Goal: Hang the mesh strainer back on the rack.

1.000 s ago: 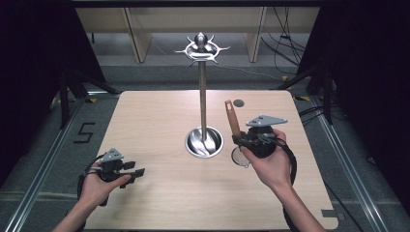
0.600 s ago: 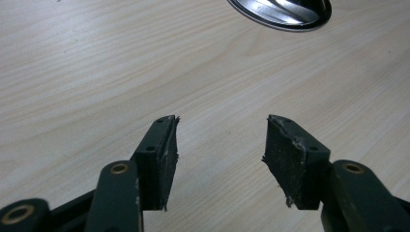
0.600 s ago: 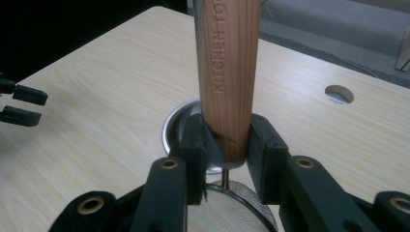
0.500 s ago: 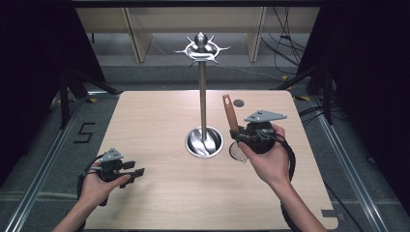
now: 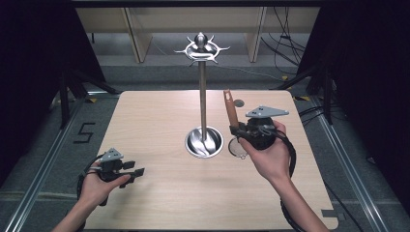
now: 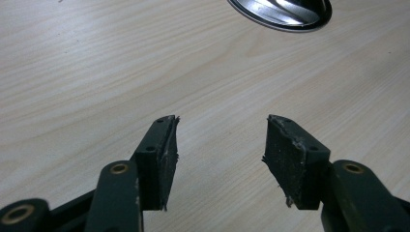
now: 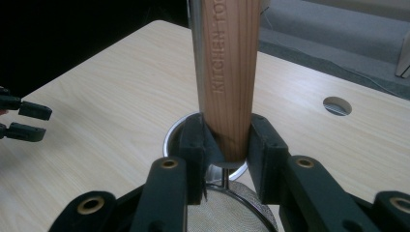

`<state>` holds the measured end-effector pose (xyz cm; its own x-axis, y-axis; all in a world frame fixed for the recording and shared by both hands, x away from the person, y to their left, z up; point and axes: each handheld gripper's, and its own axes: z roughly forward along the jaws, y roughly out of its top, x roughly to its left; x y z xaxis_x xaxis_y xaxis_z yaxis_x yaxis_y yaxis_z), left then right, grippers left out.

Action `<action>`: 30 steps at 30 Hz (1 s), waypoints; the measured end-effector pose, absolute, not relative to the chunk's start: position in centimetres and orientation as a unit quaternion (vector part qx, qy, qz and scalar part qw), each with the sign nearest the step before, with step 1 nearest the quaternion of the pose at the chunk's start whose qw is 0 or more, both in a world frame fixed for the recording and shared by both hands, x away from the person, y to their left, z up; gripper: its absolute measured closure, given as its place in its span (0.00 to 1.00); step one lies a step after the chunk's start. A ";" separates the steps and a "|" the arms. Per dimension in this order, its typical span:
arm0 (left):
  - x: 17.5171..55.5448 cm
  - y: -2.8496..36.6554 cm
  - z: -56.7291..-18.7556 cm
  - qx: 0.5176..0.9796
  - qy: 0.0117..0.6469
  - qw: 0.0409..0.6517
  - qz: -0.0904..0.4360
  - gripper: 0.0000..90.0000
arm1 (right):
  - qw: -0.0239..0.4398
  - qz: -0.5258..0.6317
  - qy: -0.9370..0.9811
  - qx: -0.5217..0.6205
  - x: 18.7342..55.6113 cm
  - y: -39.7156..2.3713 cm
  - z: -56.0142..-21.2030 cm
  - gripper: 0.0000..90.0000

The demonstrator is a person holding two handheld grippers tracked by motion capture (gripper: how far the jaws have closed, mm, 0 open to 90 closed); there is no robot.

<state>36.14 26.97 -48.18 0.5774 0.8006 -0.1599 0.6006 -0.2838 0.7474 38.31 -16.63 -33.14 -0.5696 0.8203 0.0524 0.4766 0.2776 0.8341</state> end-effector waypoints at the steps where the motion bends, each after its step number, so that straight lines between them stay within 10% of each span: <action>1: 36.1 27.0 -48.2 0.791 0.443 0.403 0.124 0.49 | 0.200 0.432 0.776 0.415 38.4 -16.7 -33.1 0.79; 30: 36.1 27.0 -48.2 0.788 0.445 0.405 0.127 0.49 | 0.215 0.452 0.763 0.409 38.9 -16.4 -31.0 0.79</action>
<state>36.12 26.95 -48.20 0.5713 0.8048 -0.1610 0.5994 -0.2751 0.7517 38.92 -16.44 -31.02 -0.5729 0.8185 0.0419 0.4308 0.2572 0.8650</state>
